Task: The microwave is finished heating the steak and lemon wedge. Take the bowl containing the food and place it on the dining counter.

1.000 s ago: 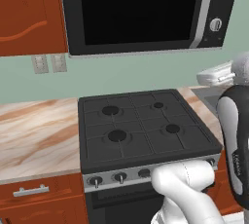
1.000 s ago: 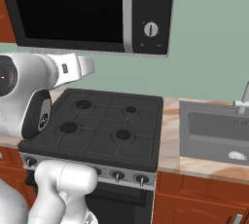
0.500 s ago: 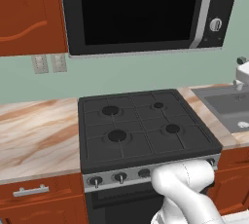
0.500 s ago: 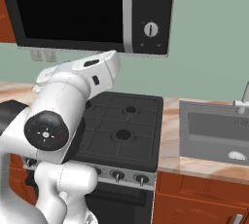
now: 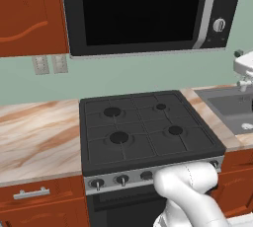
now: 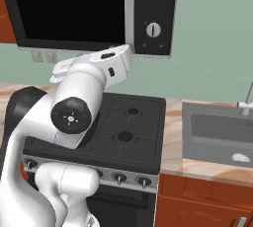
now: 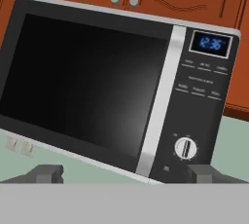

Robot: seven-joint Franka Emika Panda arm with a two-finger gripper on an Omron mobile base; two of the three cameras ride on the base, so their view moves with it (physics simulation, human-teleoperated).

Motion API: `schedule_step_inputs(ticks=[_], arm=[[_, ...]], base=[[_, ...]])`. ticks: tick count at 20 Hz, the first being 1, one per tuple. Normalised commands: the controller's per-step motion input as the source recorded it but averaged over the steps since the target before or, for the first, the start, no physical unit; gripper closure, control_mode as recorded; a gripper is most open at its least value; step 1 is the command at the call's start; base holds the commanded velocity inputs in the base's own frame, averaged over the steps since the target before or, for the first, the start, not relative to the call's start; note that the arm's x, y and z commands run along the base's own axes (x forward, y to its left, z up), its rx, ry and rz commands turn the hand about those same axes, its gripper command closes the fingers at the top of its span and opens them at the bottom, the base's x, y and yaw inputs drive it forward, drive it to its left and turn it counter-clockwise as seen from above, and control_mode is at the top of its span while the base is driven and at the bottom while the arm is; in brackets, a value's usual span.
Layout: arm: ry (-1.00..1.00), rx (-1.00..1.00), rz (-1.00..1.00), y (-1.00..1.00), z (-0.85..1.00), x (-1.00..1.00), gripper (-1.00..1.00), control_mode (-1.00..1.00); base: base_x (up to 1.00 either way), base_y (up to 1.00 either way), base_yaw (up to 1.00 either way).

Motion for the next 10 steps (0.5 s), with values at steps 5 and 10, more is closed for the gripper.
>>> schedule_step_inputs(ticks=[5, 10], arm=[[0.0, 0.07, -0.02, -0.02, 0.32, 0.63, -1.0, -1.0], [0.0, 0.06, 0.0, -0.15, 0.24, 0.63, -1.0, -1.0]], base=[[0.0, 0.0, 0.0], [0.0, 0.0, 0.0]])
